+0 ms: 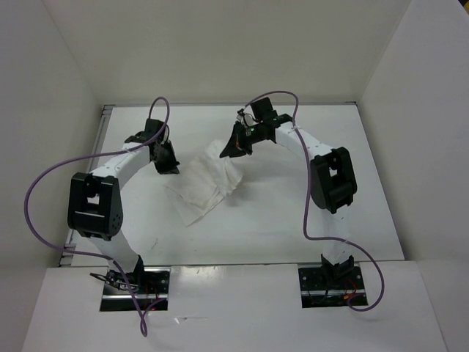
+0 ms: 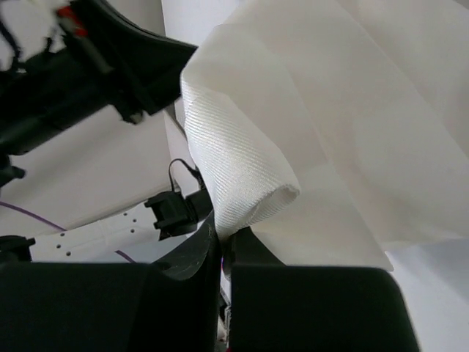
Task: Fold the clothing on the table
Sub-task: Fold the skirt
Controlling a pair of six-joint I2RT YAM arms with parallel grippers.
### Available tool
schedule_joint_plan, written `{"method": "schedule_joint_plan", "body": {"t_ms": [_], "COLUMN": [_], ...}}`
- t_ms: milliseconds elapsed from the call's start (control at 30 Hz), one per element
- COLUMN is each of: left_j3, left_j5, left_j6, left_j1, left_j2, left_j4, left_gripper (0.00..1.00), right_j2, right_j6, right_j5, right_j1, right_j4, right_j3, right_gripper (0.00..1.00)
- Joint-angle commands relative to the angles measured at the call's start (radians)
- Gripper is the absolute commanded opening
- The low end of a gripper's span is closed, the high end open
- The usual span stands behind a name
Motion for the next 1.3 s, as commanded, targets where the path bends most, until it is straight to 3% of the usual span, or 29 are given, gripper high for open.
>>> {"method": "schedule_joint_plan", "body": {"t_ms": [0, 267, 800, 1267], "left_j3": [-0.06, -0.125, -0.189, 0.058], "left_j5": [0.023, -0.006, -0.195, -0.089], "left_j6": [0.019, 0.01, -0.032, -0.003], "left_j1": [0.002, -0.018, -0.094, -0.205], "left_j2": [-0.035, -0.09, 0.023, 0.276], "left_j4": [-0.024, -0.035, -0.11, -0.047], "left_gripper": [0.09, 0.09, 0.06, 0.05], "right_j2": [-0.001, -0.075, -0.084, -0.246], "right_j6": [-0.024, -0.033, -0.033, -0.005], "right_j5": [0.006, 0.034, 0.044, 0.121], "right_j1": [0.0, -0.072, -0.083, -0.103], "right_j4": [-0.013, -0.023, -0.043, -0.053], "right_j3": [0.073, 0.021, 0.021, -0.114], "right_gripper": [0.0, 0.0, 0.0, 0.0]}}
